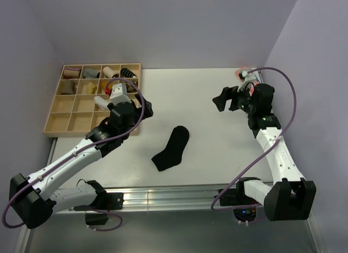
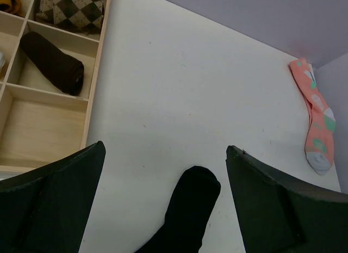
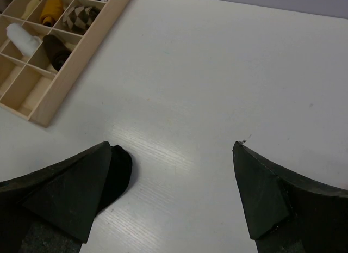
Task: Roll the socks
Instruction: Move the sock to the center of the board.
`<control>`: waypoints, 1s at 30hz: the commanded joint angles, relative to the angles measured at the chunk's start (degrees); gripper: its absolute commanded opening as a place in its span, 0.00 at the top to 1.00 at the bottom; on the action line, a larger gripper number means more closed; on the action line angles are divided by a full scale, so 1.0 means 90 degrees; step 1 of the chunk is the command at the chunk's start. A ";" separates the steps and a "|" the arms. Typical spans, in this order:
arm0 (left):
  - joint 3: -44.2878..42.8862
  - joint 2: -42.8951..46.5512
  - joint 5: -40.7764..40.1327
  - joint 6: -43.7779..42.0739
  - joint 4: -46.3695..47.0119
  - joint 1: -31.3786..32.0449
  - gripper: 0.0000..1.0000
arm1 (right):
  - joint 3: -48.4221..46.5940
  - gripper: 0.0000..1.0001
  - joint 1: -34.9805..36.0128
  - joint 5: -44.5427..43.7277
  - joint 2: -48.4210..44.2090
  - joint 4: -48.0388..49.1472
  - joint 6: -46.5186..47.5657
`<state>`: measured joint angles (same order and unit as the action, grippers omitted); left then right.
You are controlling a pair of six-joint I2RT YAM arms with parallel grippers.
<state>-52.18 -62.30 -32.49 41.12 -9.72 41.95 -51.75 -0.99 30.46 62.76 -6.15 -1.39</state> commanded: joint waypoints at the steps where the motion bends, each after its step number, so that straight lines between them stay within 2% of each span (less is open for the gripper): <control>1: -0.0071 -0.0021 0.0104 -0.0145 0.0142 -0.0033 0.00 | -0.0159 0.00 0.0013 -0.0035 -0.0059 0.0059 0.0086; 7: -0.0061 -0.0011 0.0114 -0.0097 0.0132 -0.0042 0.01 | -0.0051 0.00 0.0013 -0.0005 -0.0157 0.0030 0.0485; 13: 0.0065 0.0038 0.0173 -0.0019 0.0152 -0.0052 0.00 | -0.0276 0.04 0.0081 0.0170 0.0145 -0.0595 0.0964; 17: 0.0367 0.0106 0.0153 0.0166 0.0142 -0.0052 0.01 | -0.0052 0.05 0.1377 -0.0881 0.0233 -0.0840 0.1384; 18: 0.0446 0.0126 0.0172 0.0206 0.0152 -0.0062 0.01 | -0.0032 0.05 0.1999 -0.1029 0.0340 -0.0869 0.1472; 23: 0.1128 0.0409 0.0036 0.0801 0.0084 -0.0082 0.00 | -0.0489 0.15 0.3195 -0.1623 0.1092 -0.1424 0.1638; 24: 0.1227 0.0467 -0.0003 0.0908 0.0045 -0.0111 0.00 | -0.0529 0.18 0.3631 -0.1762 0.1286 -0.1474 0.1619; 30: 0.1911 0.1150 -0.0189 0.1563 -0.0189 -0.0276 0.01 | -0.0579 0.26 0.5040 -0.2436 0.1912 -0.1719 0.1171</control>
<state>-36.51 -55.33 -31.99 50.65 -11.09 40.47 -54.30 40.18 13.78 78.83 -19.64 10.92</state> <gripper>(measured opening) 0.995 0.747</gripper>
